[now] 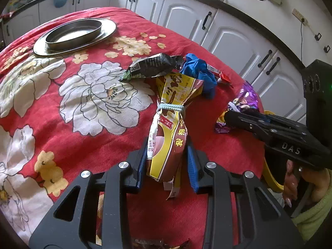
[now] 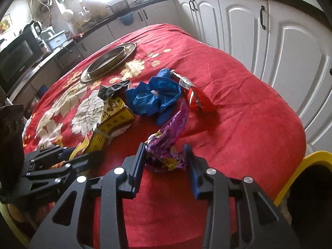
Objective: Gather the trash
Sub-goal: 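Lift both held wrappers and carry them over the yellow-rimmed bin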
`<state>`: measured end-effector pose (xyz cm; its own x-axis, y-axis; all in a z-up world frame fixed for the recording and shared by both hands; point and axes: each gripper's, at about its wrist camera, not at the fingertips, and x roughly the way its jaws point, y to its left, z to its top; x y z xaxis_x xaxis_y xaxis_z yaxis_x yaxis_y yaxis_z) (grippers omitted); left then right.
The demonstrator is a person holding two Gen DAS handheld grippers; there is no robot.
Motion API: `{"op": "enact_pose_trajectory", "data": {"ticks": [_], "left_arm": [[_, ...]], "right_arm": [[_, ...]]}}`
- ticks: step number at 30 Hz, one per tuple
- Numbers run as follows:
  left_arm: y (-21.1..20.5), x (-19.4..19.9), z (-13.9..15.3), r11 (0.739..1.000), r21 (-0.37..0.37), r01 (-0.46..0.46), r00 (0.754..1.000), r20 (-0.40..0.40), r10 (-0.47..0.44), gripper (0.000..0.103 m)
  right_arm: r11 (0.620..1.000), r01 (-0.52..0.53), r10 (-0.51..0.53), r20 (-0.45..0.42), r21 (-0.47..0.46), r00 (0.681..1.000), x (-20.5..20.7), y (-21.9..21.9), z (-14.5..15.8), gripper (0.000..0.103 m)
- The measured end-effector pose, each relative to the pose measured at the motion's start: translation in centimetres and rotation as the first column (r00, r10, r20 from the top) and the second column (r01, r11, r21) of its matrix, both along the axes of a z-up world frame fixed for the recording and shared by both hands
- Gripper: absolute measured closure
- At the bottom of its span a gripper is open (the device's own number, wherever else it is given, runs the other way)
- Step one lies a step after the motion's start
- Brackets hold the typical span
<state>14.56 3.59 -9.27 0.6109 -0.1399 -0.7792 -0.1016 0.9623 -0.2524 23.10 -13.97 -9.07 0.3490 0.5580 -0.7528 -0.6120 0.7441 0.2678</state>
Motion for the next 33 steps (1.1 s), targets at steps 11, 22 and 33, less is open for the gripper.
{"op": "enact_pose_trajectory", "data": {"ticks": [11,22,33], "left_arm": [[-0.1,-1.2,1.1,1.0,-0.021,0.012,1.0,0.021,-0.012,0.078],[-1.3,-2.4,3.8,0.999,-0.014,0.048,0.995,0.09,-0.047,0.078],[-3.2,-2.9,5.5,0.997,-0.011,0.081,0.986,0.147,-0.079,0.078]], "right_arm": [[1.0,-0.003,0.002,0.036,0.006,0.999,-1.3,-1.1,1.2,0.07],[0.999,0.001,-0.004,0.08,0.037,0.997,-3.0,-2.9,3.6,0.07],[0.992,0.086,-0.095,0.106,0.089,0.99,-3.6,-7.4,5.9,0.07]]}}
